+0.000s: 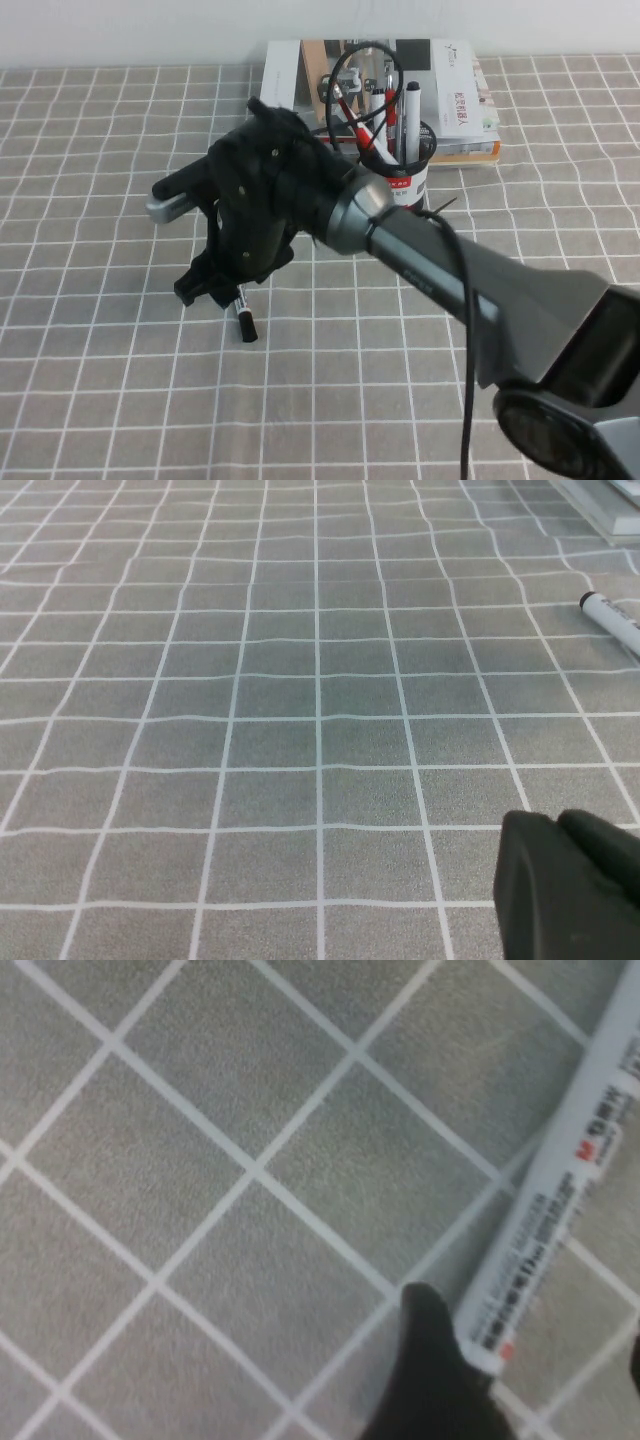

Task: Put the pen into the pen holder
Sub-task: Pick up the pen on the table

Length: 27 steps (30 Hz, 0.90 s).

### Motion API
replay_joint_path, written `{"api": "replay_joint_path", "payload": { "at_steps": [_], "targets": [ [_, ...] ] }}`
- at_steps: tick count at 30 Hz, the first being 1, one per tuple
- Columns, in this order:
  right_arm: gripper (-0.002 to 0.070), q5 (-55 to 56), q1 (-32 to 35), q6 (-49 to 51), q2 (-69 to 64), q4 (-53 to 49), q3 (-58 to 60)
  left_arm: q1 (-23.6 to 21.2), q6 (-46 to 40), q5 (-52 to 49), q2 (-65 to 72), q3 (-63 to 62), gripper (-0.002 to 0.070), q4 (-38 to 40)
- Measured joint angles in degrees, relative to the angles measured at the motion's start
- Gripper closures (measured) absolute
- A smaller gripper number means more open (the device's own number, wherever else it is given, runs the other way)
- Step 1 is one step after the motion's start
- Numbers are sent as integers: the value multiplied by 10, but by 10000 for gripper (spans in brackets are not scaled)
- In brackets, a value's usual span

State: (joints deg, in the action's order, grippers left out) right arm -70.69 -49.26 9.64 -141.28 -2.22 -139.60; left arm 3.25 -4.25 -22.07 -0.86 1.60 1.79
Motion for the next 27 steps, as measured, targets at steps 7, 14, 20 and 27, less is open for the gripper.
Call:
{"api": "replay_joint_path", "payload": {
  "at_steps": [7,14,20,27],
  "targets": [
    [337,-1,-3,16,-41,-7,-27,0,0,0,0,0,678,0],
    [477,-1,-4,35,-50,-14,-30,0,0,0,0,0,678,0],
    [582,-1,-4,36,-51,-13,-32,0,0,0,0,0,678,0],
    [582,-3,-6,52,-23,3,-17,0,0,0,0,0,678,0]
  ]
}}
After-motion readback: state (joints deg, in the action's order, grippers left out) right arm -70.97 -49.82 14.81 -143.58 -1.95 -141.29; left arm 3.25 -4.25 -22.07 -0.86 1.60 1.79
